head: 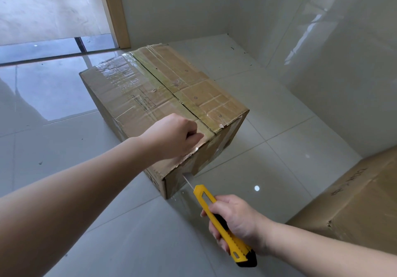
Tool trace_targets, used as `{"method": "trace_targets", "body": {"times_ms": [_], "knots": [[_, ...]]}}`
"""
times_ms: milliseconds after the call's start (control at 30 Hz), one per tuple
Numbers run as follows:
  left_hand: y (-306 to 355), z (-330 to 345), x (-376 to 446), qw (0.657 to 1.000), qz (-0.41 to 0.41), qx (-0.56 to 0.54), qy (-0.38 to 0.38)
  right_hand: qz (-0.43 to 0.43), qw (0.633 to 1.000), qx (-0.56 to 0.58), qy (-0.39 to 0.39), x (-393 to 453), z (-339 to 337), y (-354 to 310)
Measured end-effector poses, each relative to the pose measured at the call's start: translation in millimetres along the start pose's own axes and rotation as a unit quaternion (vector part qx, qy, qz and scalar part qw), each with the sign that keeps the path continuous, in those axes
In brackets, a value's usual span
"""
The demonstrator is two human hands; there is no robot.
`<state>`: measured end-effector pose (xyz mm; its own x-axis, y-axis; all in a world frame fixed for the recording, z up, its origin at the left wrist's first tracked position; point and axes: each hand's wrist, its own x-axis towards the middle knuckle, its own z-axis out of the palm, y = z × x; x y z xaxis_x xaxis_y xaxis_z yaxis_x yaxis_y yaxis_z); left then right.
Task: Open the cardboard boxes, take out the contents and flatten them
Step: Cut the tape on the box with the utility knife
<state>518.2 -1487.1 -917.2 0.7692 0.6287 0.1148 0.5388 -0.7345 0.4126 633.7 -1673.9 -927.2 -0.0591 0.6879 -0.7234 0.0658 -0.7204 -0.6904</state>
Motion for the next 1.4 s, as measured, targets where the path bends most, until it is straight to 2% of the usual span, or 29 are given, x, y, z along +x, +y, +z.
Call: {"method": "trace_targets", "body": {"times_ms": [300, 433, 567, 633, 767, 867, 900, 967, 1033, 1100, 1167, 1267, 1367, 1400], "knots": [[22.9, -5.0, 7.8, 0.999, 0.034, -0.006, 0.013, -0.022, 1.0, -0.016, 0.016, -4.2, -10.3, -3.4], [24.0, -8.5, 11.3, 0.999, 0.044, 0.011, 0.015, -0.033, 0.992, -0.12, -0.011, -8.5, -15.4, -6.8], [31.0, -8.8, 14.5, 0.995, 0.086, 0.021, -0.043, -0.051, 0.967, -0.249, 0.014, -12.0, -25.9, -19.3], [32.4, -9.8, 17.2, 0.994, 0.096, 0.015, -0.043, -0.062, 0.955, -0.29, 0.023, -12.5, -34.5, -28.7], [31.8, -17.3, 22.0, 0.996, 0.085, -0.001, -0.017, -0.093, 0.95, -0.299, -0.007, -15.9, -52.9, -40.7], [32.0, -22.7, 26.0, 0.998, 0.061, -0.008, -0.009, -0.07, 0.954, -0.293, -0.011, -16.9, -66.5, -42.3], [35.5, -24.7, 27.4, 0.998, 0.059, -0.015, -0.02, -0.07, 0.953, -0.296, -0.017, -18.2, -71.2, -43.4], [46.0, -24.5, 31.0, 0.992, 0.074, -0.036, -0.098, -0.084, 0.946, -0.311, -0.029, -18.7, -83.1, -45.6], [60.6, -17.2, 36.5, 0.97, 0.121, -0.022, -0.21, -0.107, 0.928, -0.354, -0.039, -20.3, -95.4, -51.6], [73.7, -5.9, 42.8, 0.95, 0.16, 0.024, -0.267, -0.136, 0.895, -0.422, -0.057, -23.5, -107.9, -58.4], [80.5, 4.0, 52.3, 0.95, 0.152, 0.04, -0.268, -0.155, 0.864, -0.473, -0.076, -27.7, -117.9, -64.0], [88.1, 14.4, 64.0, 0.96, 0.111, 0.039, -0.255, -0.171, 0.84, -0.51, -0.069, -28.0, -137.3, -62.6], [90.7, 23.7, 71.2, 0.969, 0.057, 0.043, -0.236, -0.155, 0.773, -0.615, -0.001, -20.2, -171.5, -56.4], [91.0, 26.9, 73.6, 0.972, 0.033, 0.042, -0.227, -0.149, 0.761, -0.631, 0.019, -17.7, -182.2, -53.8]]}}
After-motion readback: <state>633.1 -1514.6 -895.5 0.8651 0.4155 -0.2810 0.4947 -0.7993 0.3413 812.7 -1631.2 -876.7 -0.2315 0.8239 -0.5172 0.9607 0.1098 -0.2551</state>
